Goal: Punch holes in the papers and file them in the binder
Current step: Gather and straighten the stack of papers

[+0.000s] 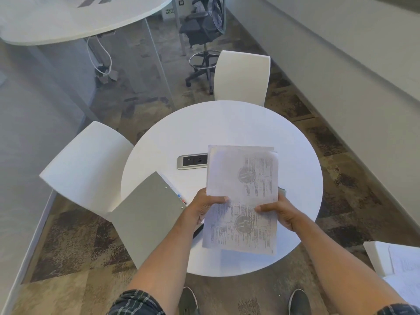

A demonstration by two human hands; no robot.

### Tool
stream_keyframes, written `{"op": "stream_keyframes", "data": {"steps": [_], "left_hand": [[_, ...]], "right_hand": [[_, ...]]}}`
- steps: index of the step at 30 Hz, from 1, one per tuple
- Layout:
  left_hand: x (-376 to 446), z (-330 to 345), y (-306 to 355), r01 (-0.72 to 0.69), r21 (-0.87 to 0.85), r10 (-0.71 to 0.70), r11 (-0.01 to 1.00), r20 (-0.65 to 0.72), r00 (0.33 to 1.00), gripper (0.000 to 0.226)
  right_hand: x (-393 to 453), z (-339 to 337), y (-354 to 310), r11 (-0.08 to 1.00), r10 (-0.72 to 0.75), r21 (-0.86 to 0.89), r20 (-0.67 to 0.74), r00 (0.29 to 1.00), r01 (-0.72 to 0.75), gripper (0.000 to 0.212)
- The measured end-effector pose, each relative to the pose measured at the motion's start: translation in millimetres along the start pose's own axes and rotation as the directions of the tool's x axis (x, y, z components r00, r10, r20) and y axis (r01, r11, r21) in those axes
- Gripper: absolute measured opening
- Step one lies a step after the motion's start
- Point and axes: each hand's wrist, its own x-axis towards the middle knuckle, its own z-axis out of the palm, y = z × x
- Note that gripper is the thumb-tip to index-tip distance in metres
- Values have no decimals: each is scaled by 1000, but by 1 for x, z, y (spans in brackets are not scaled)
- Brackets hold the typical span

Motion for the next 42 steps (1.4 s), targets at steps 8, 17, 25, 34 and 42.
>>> {"op": "stream_keyframes", "data": {"steps": [8,17,25,34,42], "left_hand": [[-21,9,-9,-155,-37,150,987,-112,982,65],[-29,7,-36,-220,134,236,966,-120,964,52],[-31,-1,-43,-151,196,187,969,-177,966,29],[-39,-8,-54,-114,253,151,961,-133,980,37],[-43,0,-41,-173,204,193,963,-79,978,42]], "right_hand": [[-10,17,-12,978,-163,-148,-107,981,146,51],[-17,12,9,965,-182,-206,-79,980,162,49],[-13,11,15,958,-141,-262,-69,988,118,47],[-21,1,21,937,-90,-344,-52,995,67,35],[-22,2,9,945,-146,-310,-100,984,108,33]]}}
